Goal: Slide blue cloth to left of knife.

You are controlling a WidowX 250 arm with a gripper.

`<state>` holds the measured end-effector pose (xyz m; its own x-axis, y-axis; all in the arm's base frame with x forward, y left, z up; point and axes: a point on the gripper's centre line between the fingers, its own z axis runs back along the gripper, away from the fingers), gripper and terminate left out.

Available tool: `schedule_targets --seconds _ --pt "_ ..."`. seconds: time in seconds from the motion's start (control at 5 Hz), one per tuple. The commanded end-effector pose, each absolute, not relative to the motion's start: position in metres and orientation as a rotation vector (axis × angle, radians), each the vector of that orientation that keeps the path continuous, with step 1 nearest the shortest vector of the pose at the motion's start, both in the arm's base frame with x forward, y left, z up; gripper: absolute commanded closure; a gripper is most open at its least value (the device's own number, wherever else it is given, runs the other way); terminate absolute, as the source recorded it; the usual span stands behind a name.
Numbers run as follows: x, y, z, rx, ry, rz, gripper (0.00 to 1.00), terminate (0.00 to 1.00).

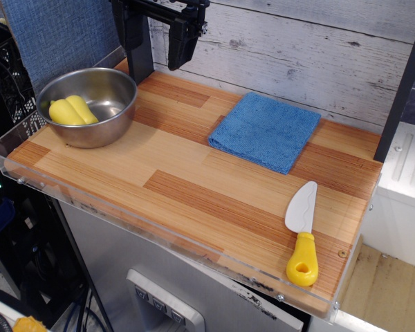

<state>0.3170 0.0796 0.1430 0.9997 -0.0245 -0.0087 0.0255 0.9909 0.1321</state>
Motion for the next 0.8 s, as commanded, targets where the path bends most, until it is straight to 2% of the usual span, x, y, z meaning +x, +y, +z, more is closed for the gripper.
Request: schedule_targets --seconds 0.0,0.4,0.6 --pt "0.317 0.080 0.143 0.133 0.007 -0.025 0.00 0.00" --pt "0.358 0.053 0.134 0.124 -0.047 0.013 0.00 0.00" --pt "0.376 0.040 0.122 0.070 -0.092 -0.013 0.00 0.00"
